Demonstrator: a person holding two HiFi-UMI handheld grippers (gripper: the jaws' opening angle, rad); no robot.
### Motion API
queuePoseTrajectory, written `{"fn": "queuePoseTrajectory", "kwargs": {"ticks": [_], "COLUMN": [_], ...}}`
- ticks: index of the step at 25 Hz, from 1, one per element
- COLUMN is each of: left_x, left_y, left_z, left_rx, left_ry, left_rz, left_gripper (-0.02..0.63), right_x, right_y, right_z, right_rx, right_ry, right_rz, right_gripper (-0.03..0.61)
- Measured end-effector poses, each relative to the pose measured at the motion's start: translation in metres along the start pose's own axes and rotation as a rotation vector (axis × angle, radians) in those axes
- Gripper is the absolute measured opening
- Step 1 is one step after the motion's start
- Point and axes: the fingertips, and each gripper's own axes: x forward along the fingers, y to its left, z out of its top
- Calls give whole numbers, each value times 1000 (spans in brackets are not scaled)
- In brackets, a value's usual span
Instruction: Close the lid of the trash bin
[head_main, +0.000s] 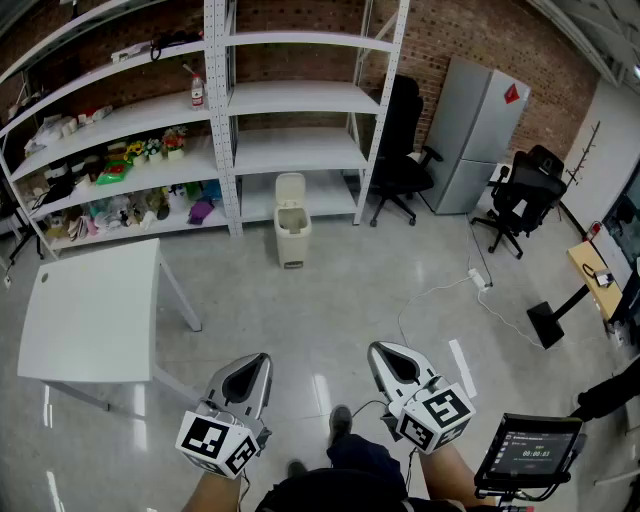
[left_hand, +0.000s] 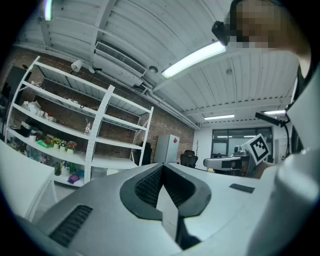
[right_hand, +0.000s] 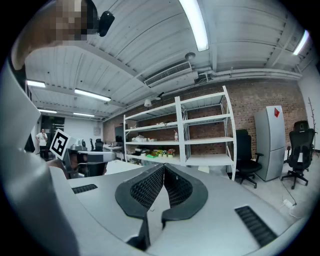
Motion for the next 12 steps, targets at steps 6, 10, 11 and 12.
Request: {"fn": "queuePoseTrajectory", "kwargs": {"ticks": [6,10,11,12], "left_x": [62,129,148,166], "left_y": [29,50,55,59], "left_z": [-3,8,13,15], "left_rx": [17,30,30,28], "left_ry": [13,11,9,14], "left_rz": [25,53,57,57], "left_gripper": [-9,-9,-9,-9], "right_x": [51,96,108,119], "right_y": [-52,-107,-123,-138], "right_z": [-6,1,5,8], "right_rx": [45,55,55,60], "right_ry": [-23,-45,-50,-53], "right_rz": [10,36,44,51], "right_gripper": [8,8,8,8]}}
